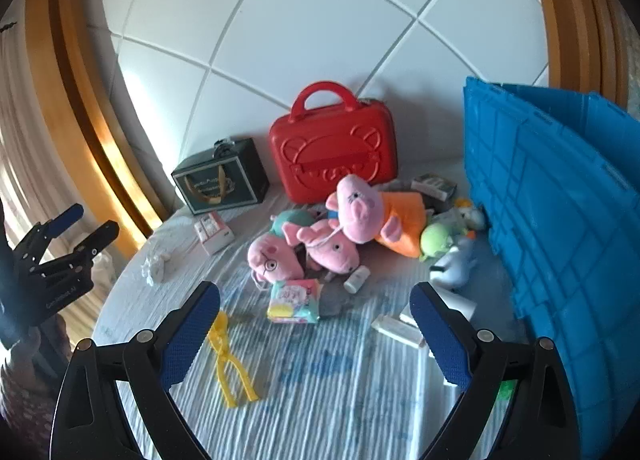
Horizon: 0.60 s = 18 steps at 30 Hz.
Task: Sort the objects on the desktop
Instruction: 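Bring both open tools back from the crate to the table, then grasp the Kotex pad pack with right tool while left tool grasps the yellow snowball clip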
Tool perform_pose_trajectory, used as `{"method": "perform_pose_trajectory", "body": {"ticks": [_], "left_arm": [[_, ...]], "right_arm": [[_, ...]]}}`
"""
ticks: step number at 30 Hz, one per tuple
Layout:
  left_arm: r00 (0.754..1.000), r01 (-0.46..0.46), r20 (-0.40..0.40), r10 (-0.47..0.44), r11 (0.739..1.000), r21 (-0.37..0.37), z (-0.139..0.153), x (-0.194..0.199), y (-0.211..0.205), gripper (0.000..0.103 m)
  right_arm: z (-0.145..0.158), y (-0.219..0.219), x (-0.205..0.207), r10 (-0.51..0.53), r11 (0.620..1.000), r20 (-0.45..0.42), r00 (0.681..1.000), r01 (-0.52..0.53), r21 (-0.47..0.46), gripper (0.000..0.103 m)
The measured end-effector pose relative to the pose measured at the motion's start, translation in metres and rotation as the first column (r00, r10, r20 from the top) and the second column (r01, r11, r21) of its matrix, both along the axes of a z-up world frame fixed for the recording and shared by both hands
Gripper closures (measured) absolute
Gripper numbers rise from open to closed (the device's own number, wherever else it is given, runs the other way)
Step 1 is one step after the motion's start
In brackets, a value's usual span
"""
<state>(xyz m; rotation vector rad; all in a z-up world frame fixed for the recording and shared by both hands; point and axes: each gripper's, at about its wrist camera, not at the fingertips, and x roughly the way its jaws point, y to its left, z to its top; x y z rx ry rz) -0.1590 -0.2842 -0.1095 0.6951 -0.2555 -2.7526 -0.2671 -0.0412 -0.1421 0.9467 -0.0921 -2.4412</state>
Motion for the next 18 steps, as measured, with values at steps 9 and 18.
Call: {"method": "perform_pose_trajectory", "body": {"ticks": [9, 18], "left_arm": [[0.995, -0.051, 0.085, 0.044, 0.995, 0.083, -0.054, -0.029, -0.035, 0.016], [0.966, -0.163, 0.226, 0.125, 0.974, 0.157, -0.121, -0.049, -0.07, 0.016]], "right_arm": [[-0.1, -0.088, -0.072, 0.137, 0.98, 0.131, 0.982, -0.154, 0.124, 0.005], [-0.222, -0.177, -0.141, 0.114, 0.934, 0.331, 0.937, -0.214, 0.285, 0.005]]}}
